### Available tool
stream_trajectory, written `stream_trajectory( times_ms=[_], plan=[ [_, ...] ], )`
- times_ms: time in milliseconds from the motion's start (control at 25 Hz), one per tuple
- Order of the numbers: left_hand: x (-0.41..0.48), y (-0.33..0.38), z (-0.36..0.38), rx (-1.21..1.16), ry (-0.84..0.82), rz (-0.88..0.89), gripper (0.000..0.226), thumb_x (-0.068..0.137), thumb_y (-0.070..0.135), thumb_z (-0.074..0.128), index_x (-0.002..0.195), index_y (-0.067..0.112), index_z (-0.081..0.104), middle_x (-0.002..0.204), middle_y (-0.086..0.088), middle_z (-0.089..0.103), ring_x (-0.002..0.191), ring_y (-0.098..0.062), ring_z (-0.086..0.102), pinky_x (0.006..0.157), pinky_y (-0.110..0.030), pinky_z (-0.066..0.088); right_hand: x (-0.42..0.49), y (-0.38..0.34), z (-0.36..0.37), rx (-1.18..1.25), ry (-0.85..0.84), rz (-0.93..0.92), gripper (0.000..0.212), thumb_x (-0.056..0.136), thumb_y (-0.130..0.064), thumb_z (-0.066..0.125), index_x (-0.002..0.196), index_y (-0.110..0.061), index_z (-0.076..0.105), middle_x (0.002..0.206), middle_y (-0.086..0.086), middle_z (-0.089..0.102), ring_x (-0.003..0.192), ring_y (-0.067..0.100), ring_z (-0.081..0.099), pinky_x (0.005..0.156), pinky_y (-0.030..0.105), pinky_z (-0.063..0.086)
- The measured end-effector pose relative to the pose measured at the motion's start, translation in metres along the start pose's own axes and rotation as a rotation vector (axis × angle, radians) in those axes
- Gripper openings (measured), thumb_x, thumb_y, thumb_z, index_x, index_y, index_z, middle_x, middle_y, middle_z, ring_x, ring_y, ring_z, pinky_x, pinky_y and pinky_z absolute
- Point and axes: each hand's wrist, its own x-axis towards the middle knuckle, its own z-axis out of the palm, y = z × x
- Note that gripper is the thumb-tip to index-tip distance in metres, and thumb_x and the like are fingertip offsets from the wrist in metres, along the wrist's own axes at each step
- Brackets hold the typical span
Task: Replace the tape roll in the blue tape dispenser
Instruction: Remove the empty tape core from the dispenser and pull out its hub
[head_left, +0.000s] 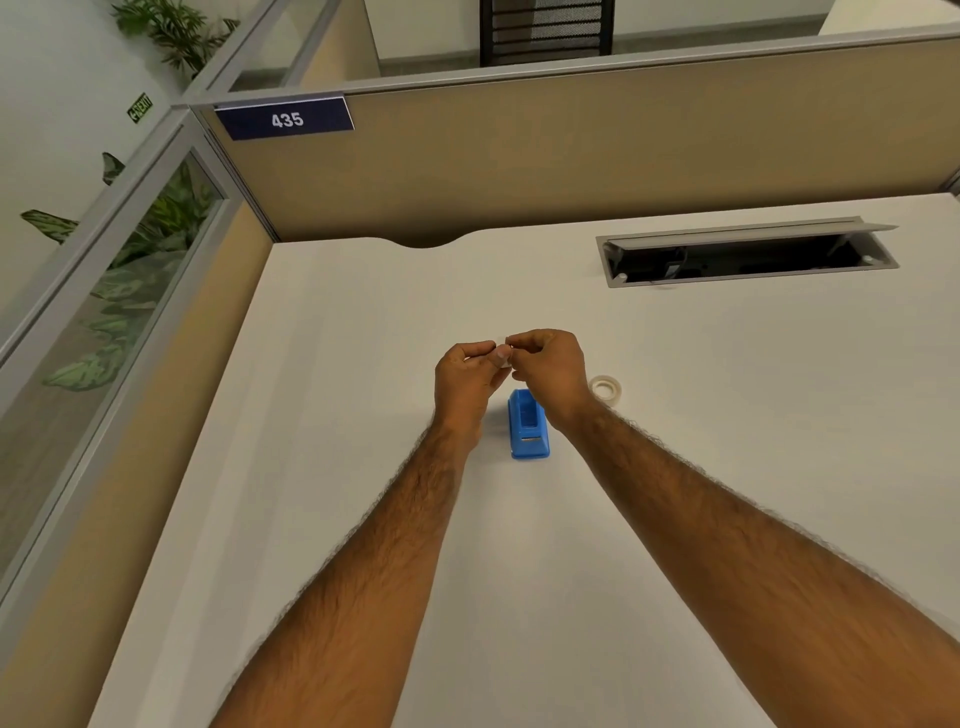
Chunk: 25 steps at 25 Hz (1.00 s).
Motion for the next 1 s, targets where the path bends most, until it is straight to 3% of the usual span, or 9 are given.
stream_trajectory(
  times_ms=[280, 440, 560, 720, 880, 1000],
  plan=[
    [-0.005, 0.007, 0.001, -0.068, -0.031, -0.04, 0.018, 0.088, 0.008, 0.073, 0.106, 0.008, 0.072, 0.108, -0.011, 0.076, 0.101, -0.025, 0.074, 0.085, -0.029, 0.06, -0.003, -0.007, -0.002, 0.016, 0.008, 0.011, 0.018, 0.087, -0.011, 0.069, 0.102, -0.004, 0.075, 0.094, 0.01, 0.074, 0.079, 0.023, 0.071, 0.074, 0.033, 0.061],
    [-0.01, 0.008, 0.001, -0.056, -0.037, -0.037, 0.016, 0.09, 0.006, 0.07, 0.107, 0.007, 0.07, 0.114, -0.016, 0.073, 0.106, -0.027, 0.072, 0.091, -0.033, 0.059, -0.005, -0.01, -0.007, 0.088, -0.019, 0.079, 0.015, 0.081, -0.006, 0.073, 0.096, -0.002, 0.073, 0.092, 0.011, 0.074, 0.083, 0.025, 0.071, 0.077, 0.033, 0.06],
    [-0.014, 0.008, 0.0, -0.054, -0.034, -0.029, 0.015, 0.092, 0.007, 0.068, 0.107, 0.007, 0.069, 0.114, -0.017, 0.073, 0.106, -0.028, 0.071, 0.093, -0.035, 0.058, -0.007, -0.012, -0.01, 0.106, -0.062, 0.091, 0.012, 0.079, -0.003, 0.074, 0.092, -0.002, 0.072, 0.088, 0.01, 0.073, 0.082, 0.023, 0.071, 0.072, 0.027, 0.059],
    [-0.02, 0.005, 0.005, -0.033, 0.005, -0.005, 0.013, 0.093, 0.008, 0.067, 0.106, 0.009, 0.069, 0.112, -0.014, 0.073, 0.105, -0.027, 0.072, 0.092, -0.033, 0.058, -0.009, -0.011, -0.009, 0.105, -0.036, 0.081, 0.013, 0.077, -0.002, 0.073, 0.09, 0.0, 0.071, 0.081, 0.006, 0.072, 0.075, 0.019, 0.069, 0.062, 0.021, 0.057],
    [-0.02, 0.007, 0.006, -0.114, -0.025, -0.072, 0.011, 0.095, 0.011, 0.065, 0.105, 0.008, 0.07, 0.111, -0.014, 0.073, 0.104, -0.028, 0.073, 0.092, -0.037, 0.059, -0.008, -0.01, -0.007, 0.065, 0.005, 0.047, 0.012, 0.074, -0.001, 0.075, 0.086, -0.003, 0.071, 0.082, 0.007, 0.073, 0.077, 0.022, 0.071, 0.069, 0.028, 0.06],
    [-0.018, 0.011, 0.009, -0.103, -0.002, -0.091, 0.015, 0.093, 0.011, 0.068, 0.107, 0.005, 0.067, 0.107, -0.013, 0.074, 0.098, -0.027, 0.075, 0.083, -0.033, 0.062, -0.006, -0.012, -0.004, -0.019, 0.003, -0.017, 0.012, 0.076, -0.002, 0.071, 0.088, -0.005, 0.072, 0.083, 0.007, 0.073, 0.079, 0.021, 0.07, 0.072, 0.029, 0.06]
  ],
)
